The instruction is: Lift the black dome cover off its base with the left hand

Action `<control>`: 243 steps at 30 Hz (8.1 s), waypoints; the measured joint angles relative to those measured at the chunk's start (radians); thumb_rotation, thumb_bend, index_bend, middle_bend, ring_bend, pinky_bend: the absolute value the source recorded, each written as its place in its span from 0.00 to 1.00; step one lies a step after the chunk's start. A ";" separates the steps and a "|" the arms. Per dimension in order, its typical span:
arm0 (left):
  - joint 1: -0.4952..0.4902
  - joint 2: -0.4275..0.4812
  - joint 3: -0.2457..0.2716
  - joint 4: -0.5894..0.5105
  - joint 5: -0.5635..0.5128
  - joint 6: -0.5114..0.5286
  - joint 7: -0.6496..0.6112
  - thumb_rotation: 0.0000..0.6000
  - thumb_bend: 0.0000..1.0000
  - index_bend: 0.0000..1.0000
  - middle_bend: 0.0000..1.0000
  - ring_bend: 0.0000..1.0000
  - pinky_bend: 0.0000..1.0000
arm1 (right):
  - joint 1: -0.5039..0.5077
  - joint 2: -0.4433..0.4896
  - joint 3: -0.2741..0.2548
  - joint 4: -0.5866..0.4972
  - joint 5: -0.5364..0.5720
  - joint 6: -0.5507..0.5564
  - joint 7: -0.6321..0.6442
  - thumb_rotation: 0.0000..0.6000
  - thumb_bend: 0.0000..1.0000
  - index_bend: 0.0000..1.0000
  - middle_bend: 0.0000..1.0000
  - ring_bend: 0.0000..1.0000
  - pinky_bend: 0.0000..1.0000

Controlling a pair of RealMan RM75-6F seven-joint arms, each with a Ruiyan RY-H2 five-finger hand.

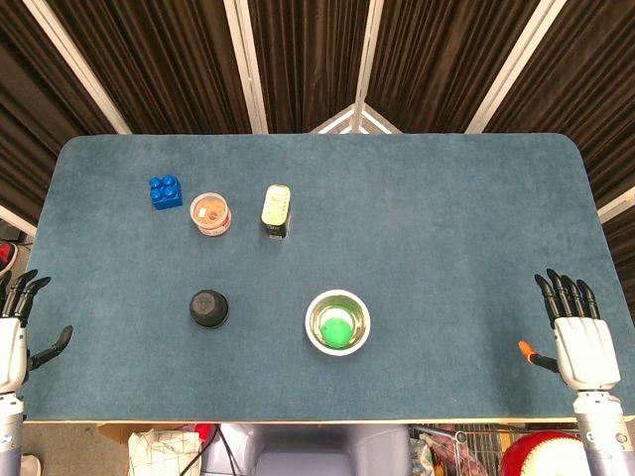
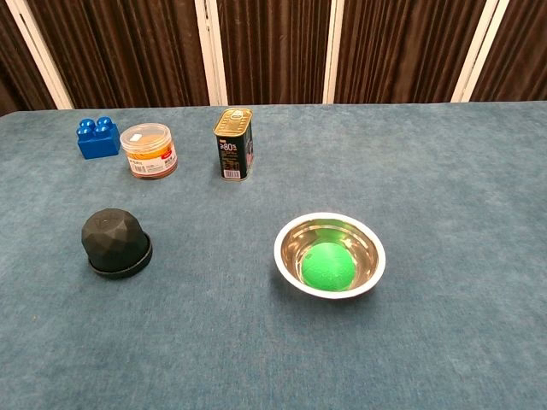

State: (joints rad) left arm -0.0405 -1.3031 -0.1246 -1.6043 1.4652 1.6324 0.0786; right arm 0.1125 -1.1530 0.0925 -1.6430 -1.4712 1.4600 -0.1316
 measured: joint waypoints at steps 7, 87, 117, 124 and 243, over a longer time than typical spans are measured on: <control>0.002 0.007 0.009 -0.010 0.007 -0.004 -0.002 1.00 0.36 0.21 0.11 0.00 0.00 | -0.004 0.002 -0.006 -0.005 -0.013 0.010 -0.002 1.00 0.18 0.03 0.00 0.02 0.00; -0.383 -0.391 0.007 0.370 -0.136 -0.592 -0.182 1.00 0.11 0.09 0.19 0.00 0.00 | -0.007 0.005 -0.011 -0.004 -0.007 0.001 0.019 1.00 0.18 0.03 0.00 0.02 0.00; -0.398 -0.409 0.013 0.356 -0.139 -0.572 -0.147 1.00 0.23 0.15 0.28 0.00 0.00 | -0.009 0.011 -0.019 -0.011 -0.007 -0.005 0.020 1.00 0.18 0.03 0.00 0.02 0.00; -0.395 -0.410 0.011 0.360 -0.145 -0.562 -0.139 1.00 0.29 0.29 0.30 0.00 0.00 | -0.006 0.006 -0.019 -0.008 -0.007 -0.009 0.020 1.00 0.18 0.03 0.00 0.02 0.00; -0.540 0.005 0.141 0.053 0.264 -0.495 -1.579 1.00 0.42 0.49 0.46 0.00 0.00 | 0.009 -0.008 -0.030 -0.017 -0.009 -0.038 -0.003 1.00 0.18 0.03 0.00 0.02 0.00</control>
State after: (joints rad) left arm -0.5805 -1.2985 0.0163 -1.5517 1.7295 1.1378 -1.5008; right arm 0.1219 -1.1611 0.0628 -1.6600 -1.4802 1.4218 -0.1349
